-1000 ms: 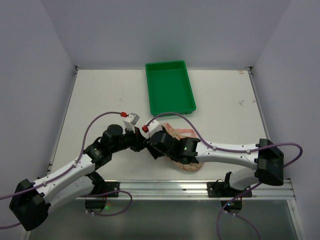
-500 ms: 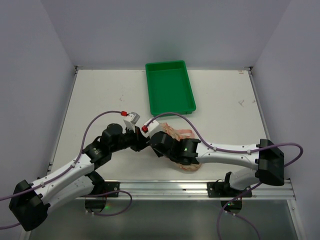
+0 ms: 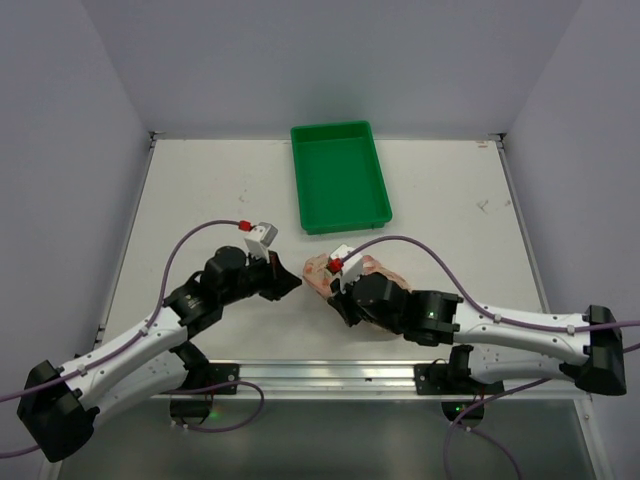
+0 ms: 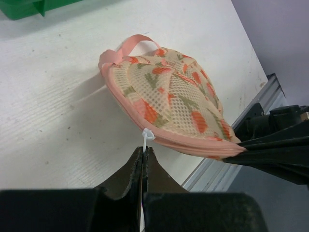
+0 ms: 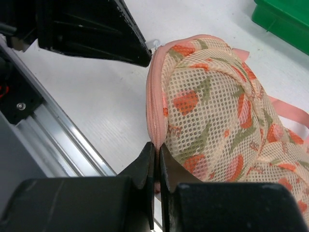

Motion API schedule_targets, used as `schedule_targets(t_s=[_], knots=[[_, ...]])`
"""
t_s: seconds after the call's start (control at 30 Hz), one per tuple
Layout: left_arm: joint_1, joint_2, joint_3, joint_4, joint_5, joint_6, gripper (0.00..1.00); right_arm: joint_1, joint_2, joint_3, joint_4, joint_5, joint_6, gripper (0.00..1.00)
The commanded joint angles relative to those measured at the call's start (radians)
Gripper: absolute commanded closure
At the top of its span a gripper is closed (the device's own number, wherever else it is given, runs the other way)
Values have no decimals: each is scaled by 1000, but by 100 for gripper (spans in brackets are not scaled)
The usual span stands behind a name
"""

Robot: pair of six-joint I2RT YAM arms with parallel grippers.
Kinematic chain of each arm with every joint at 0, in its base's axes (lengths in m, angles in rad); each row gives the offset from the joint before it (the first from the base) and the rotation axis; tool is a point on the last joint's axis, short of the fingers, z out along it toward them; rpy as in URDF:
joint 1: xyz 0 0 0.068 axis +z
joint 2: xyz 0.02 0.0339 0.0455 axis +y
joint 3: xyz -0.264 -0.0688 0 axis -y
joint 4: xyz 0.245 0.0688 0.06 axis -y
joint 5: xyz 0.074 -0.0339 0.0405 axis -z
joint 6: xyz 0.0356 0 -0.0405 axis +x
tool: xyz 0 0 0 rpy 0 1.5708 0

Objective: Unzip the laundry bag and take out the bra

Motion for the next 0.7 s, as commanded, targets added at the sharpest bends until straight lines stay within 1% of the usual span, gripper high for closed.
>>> schedule_targets(t_s=[0.0,0.1,0.17,0.2,0.27,0.3,0.33,0.4,0.5,0.67], knots=[[5,8,40,-18,-111,27,100,5,-68,-32,-24,-61,3,100],[5,23,38,-17,-115,33,100,5,-82,-40,-41,-87,3,100],[5,37,40,-17,-102,38,100,3,-77,-34,-42,-101,9,84],[5,40,40,-15,-85,39,100,3,-69,-18,-44,-101,14,72],[5,44,43,-12,-69,41,100,3,-53,12,-61,-107,23,57],[5,43,42,-11,-62,42,100,3,-34,47,-67,-108,23,44],[5,41,45,-11,-49,41,100,5,-25,66,-76,-105,23,38],[3,35,45,-8,-31,38,100,5,10,116,-76,-104,12,29],[2,23,45,-6,-11,30,100,3,50,169,-64,-73,-1,29],[-3,2,45,-3,9,16,100,5,164,219,-18,-24,-8,30]])
